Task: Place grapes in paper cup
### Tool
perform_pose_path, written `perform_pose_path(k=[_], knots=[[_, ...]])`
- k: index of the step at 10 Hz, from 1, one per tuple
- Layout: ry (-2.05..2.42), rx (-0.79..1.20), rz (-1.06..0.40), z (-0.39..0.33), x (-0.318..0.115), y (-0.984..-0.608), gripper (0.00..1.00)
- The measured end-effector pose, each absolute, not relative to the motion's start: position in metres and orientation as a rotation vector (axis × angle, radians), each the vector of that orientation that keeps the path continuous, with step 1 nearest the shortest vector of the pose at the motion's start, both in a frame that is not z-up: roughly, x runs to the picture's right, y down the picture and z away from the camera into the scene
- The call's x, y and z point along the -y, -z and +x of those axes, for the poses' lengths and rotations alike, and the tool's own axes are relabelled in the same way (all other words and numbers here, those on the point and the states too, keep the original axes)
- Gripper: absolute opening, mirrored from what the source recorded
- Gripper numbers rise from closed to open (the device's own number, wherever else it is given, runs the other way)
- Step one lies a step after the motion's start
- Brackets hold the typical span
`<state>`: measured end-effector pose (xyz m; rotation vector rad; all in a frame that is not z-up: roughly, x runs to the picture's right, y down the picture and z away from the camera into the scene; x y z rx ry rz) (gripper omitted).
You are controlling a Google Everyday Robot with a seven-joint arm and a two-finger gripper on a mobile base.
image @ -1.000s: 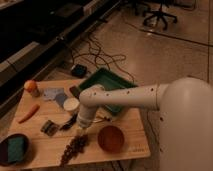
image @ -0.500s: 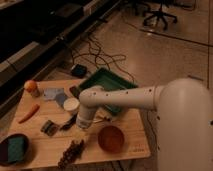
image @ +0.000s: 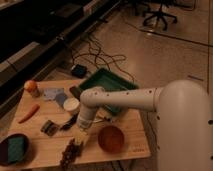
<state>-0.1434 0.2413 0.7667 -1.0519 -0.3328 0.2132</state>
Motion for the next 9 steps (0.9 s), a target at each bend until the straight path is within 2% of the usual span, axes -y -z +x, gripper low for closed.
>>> perform_pose_path(k=[9], knots=[[-0.235, 0.363, -1.086, -0.1462, -0.2478, -0.7743, 0.62]])
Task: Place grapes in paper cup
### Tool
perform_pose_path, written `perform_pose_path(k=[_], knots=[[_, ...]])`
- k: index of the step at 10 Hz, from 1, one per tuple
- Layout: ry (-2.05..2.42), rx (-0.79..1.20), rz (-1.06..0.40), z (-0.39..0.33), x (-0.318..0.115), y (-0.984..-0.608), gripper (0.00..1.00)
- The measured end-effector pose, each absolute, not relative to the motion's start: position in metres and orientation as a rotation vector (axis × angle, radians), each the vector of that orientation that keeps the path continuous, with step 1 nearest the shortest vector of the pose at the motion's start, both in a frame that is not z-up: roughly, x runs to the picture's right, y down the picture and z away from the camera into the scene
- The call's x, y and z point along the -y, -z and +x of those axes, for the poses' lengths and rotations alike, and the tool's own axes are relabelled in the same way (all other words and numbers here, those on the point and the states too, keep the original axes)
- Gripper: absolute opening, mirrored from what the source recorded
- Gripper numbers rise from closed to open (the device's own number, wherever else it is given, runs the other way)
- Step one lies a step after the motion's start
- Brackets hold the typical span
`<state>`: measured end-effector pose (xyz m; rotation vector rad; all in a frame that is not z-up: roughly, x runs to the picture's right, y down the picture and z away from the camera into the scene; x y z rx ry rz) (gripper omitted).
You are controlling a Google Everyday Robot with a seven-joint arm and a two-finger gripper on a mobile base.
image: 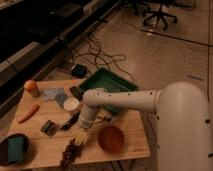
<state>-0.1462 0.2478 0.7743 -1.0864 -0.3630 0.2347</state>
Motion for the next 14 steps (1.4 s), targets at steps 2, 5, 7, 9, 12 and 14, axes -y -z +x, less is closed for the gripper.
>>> perform_pose_path(k=[2, 5, 7, 9, 12, 14], knots=[[-0.233, 0.371, -1.097, -0.1490, -0.2497, -0.7755, 0.62], [-0.224, 0.374, -1.113, -0.1532, -0.2550, -0.7777, 0.53], [-0.221, 0.363, -1.118, -0.1537, -0.2571, -0.7796, 0.33], [-0.236, 0.341, -1.120, -0.1526, -0.2575, -0.7817, 0.13], [-0.249, 0.317, -1.124, -0.1499, -0.2567, -0.7810, 0.00], [-0.268, 0.303, -1.122, -0.1480, -0.2540, -0.7819, 0.00]])
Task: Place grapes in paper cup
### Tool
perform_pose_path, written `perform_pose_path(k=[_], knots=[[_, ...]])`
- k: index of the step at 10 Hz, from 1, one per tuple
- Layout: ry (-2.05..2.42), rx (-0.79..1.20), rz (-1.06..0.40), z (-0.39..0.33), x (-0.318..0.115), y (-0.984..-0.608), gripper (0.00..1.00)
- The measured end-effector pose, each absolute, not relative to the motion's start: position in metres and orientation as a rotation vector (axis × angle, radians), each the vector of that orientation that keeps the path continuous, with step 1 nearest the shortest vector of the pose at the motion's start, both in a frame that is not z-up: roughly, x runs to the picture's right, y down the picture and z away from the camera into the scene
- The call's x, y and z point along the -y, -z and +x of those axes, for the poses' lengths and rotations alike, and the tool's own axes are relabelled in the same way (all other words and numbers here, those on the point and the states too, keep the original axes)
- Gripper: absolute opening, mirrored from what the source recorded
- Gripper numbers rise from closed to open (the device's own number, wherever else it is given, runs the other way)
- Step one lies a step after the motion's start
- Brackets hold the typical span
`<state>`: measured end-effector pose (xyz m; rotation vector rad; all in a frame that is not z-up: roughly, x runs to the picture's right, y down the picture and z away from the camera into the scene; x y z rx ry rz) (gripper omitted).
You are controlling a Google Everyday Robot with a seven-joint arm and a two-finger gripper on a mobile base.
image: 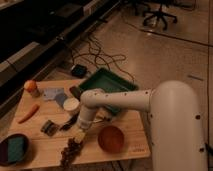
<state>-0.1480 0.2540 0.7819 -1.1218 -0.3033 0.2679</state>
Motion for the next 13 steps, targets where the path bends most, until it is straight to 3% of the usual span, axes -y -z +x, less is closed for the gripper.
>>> perform_pose_path(k=[3, 13], knots=[[-0.288, 0.289, -1.104, -0.145, -0.228, -0.766, 0.00], [-0.232, 0.277, -0.886, -0.171, -0.019, -0.643, 0.00]])
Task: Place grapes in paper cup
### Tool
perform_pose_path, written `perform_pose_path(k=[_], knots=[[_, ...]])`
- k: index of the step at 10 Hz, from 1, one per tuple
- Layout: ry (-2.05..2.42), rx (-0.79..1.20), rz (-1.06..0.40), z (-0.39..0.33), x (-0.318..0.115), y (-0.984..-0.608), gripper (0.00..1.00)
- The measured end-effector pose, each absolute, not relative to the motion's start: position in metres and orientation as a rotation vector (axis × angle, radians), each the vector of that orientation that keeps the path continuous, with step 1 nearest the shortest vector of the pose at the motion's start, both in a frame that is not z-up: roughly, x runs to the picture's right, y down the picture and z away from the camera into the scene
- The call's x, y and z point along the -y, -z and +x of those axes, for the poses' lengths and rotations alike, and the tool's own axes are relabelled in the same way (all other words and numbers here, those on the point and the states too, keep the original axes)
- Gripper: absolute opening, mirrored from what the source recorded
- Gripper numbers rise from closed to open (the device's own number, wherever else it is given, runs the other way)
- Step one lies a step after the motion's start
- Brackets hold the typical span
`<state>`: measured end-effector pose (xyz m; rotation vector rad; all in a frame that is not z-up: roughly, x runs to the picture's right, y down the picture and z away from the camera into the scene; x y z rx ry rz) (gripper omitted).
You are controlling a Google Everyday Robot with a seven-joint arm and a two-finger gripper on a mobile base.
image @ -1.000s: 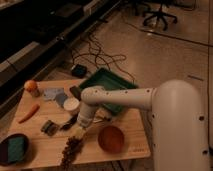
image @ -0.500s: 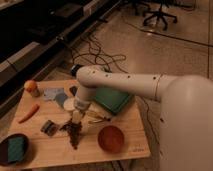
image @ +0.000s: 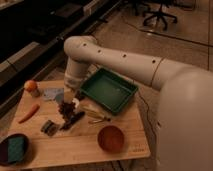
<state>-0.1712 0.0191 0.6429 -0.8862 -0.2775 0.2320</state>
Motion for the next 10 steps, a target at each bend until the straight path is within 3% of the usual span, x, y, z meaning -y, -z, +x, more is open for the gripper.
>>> perform_pose_path(k=[2, 5, 10], knots=[[-0.224, 0.261, -0.843, -0.175, 0.029, -0.626, 0.00], [-0.271, 0.214, -0.796, -0.160, 0.089, -0.638, 0.00], [-0.309, 0.191, -0.810, -0.142, 0.108, -0.667, 0.00]])
